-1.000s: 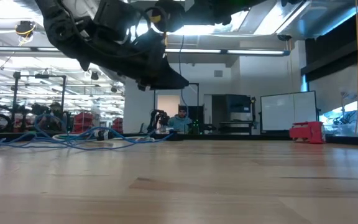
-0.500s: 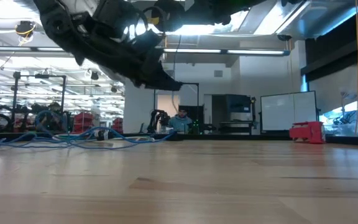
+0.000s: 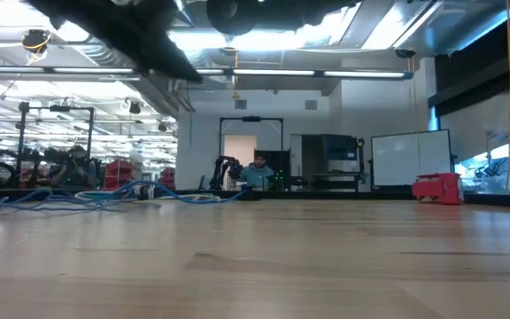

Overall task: Coil cords
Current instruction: Coil the blue wire onto the spool

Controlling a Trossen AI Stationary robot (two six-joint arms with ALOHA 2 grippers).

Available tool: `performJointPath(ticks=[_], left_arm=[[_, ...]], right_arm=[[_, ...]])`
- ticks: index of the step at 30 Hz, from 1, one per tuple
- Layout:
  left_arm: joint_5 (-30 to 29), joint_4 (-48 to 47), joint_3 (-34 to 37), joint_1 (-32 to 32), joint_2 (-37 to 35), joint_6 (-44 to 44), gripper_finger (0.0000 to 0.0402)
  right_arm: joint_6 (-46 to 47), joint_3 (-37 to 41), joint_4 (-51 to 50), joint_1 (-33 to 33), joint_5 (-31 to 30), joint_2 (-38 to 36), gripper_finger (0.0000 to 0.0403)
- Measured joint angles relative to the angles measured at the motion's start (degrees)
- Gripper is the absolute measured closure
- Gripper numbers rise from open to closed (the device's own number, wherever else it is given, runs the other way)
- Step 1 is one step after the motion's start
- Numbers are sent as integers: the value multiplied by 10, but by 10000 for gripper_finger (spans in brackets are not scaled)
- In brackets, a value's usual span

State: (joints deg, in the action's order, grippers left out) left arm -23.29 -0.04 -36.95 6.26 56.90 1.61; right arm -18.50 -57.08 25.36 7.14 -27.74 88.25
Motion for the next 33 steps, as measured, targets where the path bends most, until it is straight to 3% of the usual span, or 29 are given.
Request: performJointPath(ticks=[7,14,19,27,33], left_arm=[[5,-5,0,-20,-112,-10,397],[48,34,0,-55,-116,-51,395],[56,120,0,-84,-64,-57,399],[59,278,-4,-108,85,-43,393],[59,298,-43,-110,188,-30,400]], right_arm=[[0,0,-35,-5,-14,0,395],[2,0,-55,-30,-46,17,395],[25,0,-28,-53,-48,48,395],[48,0,-6,-58,-50,56,395],[52,0,6,-57,-49,56,395]])
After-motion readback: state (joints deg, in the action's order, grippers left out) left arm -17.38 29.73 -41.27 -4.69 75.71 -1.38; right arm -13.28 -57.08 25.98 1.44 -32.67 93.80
